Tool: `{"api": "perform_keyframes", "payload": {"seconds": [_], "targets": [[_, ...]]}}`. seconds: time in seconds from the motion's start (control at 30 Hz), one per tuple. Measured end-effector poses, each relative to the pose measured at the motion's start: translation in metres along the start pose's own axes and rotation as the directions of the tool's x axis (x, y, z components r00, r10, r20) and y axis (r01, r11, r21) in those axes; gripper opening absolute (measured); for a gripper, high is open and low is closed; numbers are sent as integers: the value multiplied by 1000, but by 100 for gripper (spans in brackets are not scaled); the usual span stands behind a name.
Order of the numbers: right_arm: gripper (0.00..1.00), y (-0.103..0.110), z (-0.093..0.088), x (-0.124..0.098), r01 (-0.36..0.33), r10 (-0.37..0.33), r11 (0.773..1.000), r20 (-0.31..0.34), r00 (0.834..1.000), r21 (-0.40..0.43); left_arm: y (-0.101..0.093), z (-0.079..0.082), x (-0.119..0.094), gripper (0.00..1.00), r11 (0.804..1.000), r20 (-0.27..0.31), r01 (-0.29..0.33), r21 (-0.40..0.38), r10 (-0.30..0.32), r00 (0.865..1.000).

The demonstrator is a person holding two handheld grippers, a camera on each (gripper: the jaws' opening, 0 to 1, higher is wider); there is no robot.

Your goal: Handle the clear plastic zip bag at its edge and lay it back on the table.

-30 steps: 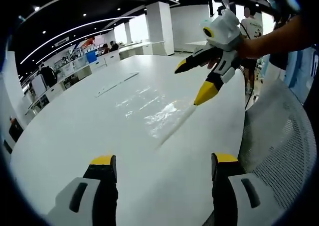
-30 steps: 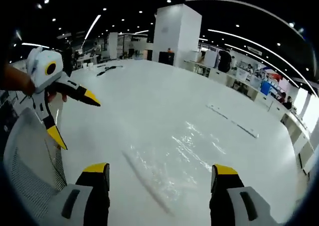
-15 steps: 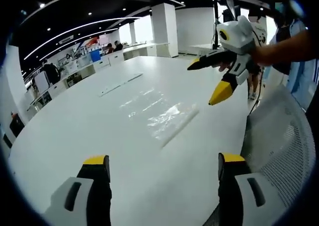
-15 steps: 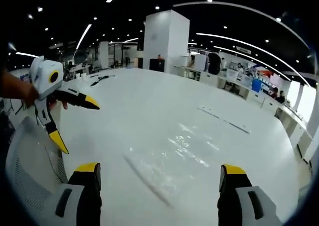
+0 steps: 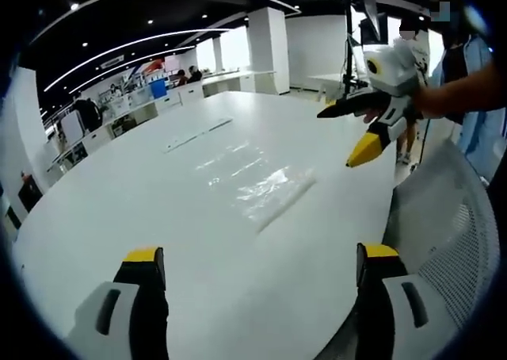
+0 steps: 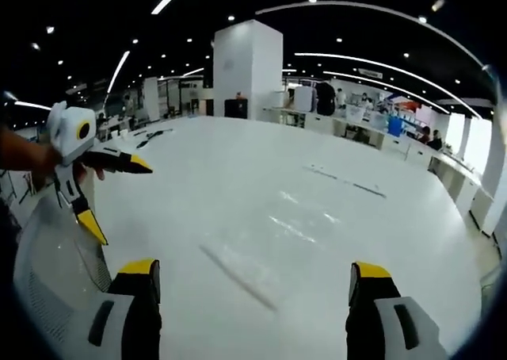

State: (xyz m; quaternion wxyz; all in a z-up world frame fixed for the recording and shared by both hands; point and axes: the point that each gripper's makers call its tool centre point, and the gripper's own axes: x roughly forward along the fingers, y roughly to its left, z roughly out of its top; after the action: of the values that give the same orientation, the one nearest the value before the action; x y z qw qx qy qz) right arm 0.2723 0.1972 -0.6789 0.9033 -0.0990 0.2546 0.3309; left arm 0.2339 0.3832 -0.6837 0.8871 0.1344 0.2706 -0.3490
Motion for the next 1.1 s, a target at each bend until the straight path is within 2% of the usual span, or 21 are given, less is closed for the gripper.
{"api": "perform_keyframes", "payload": {"seconds": [0.27, 0.5, 0.63, 1.1], "targets": [[100, 11, -5, -17, 28, -29, 999, 32, 999, 34, -9, -11, -6, 99, 1000, -2, -1, -13, 0, 1000], [100, 18, -7, -28, 38, -41, 997, 49, 998, 62, -7, -16, -12, 99, 1000, 12, -17, -20, 17, 1000], [100, 16, -4, -31, 53, -59, 996, 74, 996, 73, -8, -20, -15, 99, 999, 18, -27, -19, 27, 999], [100, 19, -10, -33, 63, -70, 994, 85, 994, 90, -10, -25, -20, 99, 999, 31, -43, -26, 44, 999]]}}
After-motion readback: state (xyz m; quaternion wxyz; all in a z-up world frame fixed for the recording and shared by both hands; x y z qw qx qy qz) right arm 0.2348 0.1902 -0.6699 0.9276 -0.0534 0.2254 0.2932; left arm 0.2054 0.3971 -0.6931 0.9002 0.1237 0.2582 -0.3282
